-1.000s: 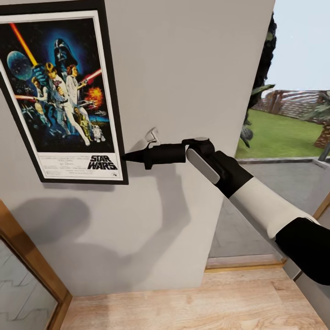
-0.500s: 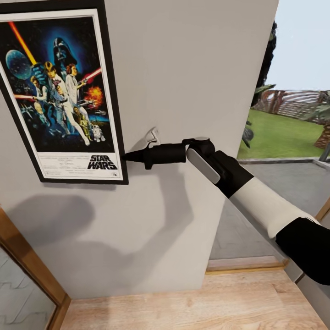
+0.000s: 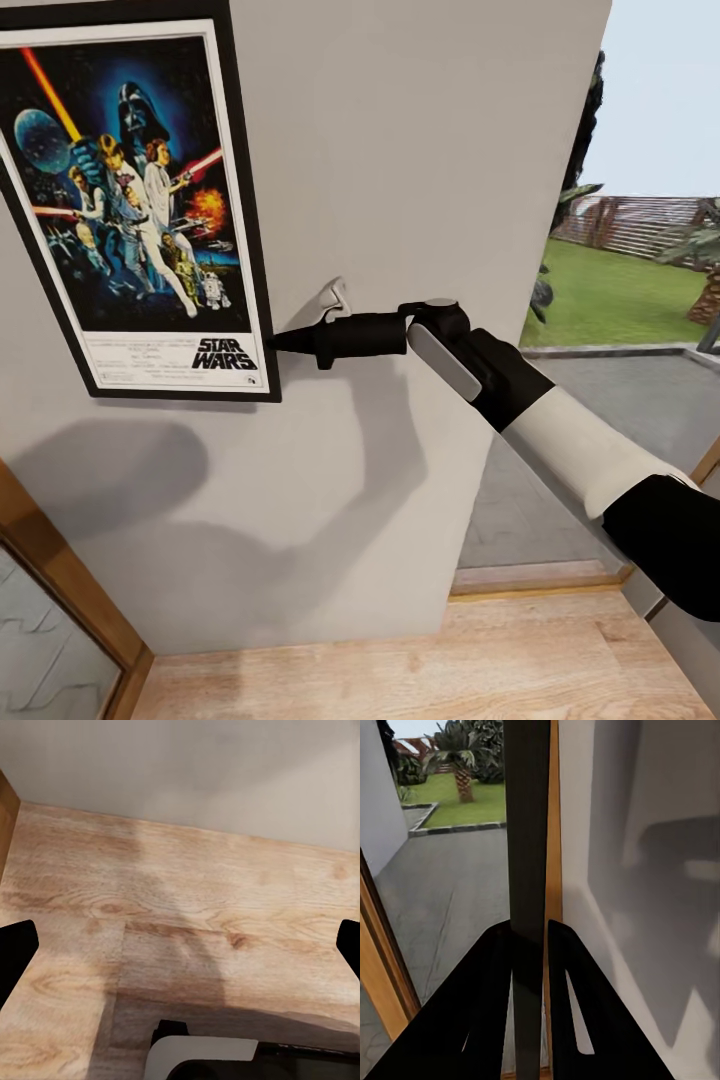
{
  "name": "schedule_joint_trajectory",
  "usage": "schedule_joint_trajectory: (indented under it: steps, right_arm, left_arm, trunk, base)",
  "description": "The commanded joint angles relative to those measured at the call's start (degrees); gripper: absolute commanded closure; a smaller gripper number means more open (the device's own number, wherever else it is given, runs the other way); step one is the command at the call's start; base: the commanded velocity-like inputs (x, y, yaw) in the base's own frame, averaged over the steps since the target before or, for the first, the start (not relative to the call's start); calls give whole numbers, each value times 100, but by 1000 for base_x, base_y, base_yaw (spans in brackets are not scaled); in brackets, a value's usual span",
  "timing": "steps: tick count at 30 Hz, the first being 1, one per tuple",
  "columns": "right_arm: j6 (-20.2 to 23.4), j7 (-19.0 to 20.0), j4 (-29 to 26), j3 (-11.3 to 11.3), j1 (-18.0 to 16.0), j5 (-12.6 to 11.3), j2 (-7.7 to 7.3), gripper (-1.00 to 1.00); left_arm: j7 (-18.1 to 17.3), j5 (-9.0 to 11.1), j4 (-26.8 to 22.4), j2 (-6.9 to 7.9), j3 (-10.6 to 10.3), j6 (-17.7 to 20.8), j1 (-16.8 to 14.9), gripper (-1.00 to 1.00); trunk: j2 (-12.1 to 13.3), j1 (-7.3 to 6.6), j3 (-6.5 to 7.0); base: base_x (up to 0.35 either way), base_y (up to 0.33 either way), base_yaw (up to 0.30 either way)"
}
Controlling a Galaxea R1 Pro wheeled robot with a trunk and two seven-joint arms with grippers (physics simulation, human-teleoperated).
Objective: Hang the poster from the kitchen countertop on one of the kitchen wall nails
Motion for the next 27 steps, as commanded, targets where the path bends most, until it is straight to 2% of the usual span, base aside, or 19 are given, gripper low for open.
schedule_joint_trajectory:
  steps: [1,27]
  right_arm:
    - [46,-12,-2,14,-9,-67,-5,100]
    - [37,-16,-75,14,-9,-75,-8,100]
  left_arm:
    - [-41,41,-4,-1,10,11,-1,-100]
    - [-41,41,-117,-1,32,11,-1,-100]
  trunk:
    - [-12,4,-11]
    - [-12,4,-11]
  base:
    - [0,0,0]
    - [24,0,0]
